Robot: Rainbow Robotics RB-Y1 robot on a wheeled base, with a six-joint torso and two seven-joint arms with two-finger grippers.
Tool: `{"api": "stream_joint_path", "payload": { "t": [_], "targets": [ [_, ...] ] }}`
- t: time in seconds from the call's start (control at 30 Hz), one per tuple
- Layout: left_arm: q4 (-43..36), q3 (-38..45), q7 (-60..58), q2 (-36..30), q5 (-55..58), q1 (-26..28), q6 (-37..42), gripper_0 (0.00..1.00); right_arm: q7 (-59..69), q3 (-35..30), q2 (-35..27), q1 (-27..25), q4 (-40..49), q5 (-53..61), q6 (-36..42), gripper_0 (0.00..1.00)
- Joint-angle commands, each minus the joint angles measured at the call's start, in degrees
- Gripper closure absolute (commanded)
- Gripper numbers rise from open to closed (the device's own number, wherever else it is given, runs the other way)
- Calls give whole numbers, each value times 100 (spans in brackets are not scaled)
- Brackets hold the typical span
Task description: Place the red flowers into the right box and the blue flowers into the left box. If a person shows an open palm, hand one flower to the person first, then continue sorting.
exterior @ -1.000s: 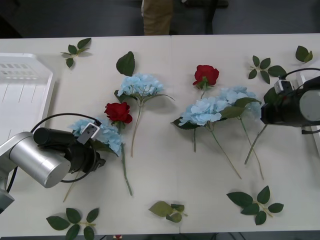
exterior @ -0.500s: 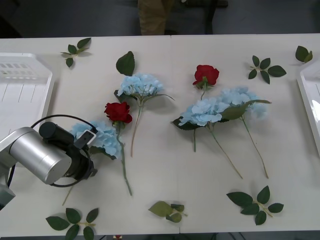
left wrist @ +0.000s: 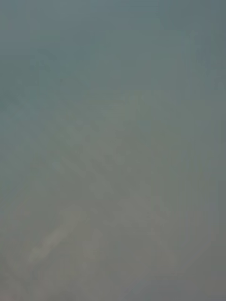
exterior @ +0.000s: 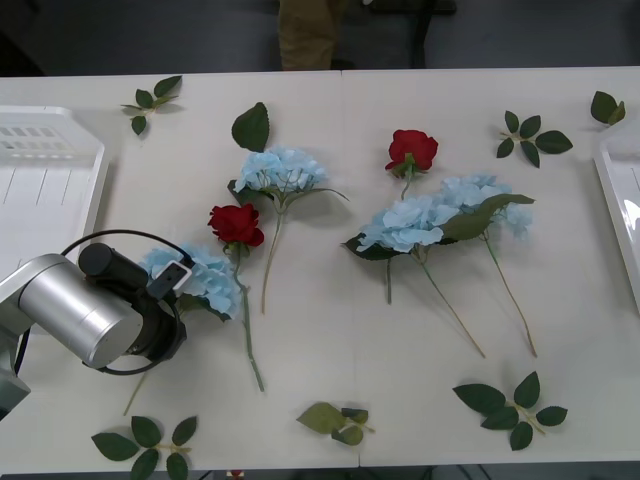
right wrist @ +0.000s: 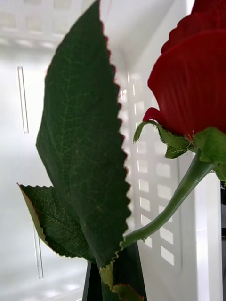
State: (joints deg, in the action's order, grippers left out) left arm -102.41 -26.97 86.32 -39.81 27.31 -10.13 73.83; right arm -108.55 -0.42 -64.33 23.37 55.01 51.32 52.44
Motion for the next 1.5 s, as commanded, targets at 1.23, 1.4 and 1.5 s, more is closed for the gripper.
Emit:
{"api": "stream_joint_path", "payload": {
  "t": [1.23,1.4,1.5],
  "targets": [
    [2129,1599,719,-3367,3878,-2213,571,100,27,138,430,-227,2224,2664,1427,9],
    [2709,1546,1273,-3191,3764,-2213,-9,100,361,1061,421,-640,2734,2699,91,8],
    [3017,1537,1431,-2963,3738,-2213,-176,100,378,1545,395,-772,2884,2708,-463,9]
  ]
}}
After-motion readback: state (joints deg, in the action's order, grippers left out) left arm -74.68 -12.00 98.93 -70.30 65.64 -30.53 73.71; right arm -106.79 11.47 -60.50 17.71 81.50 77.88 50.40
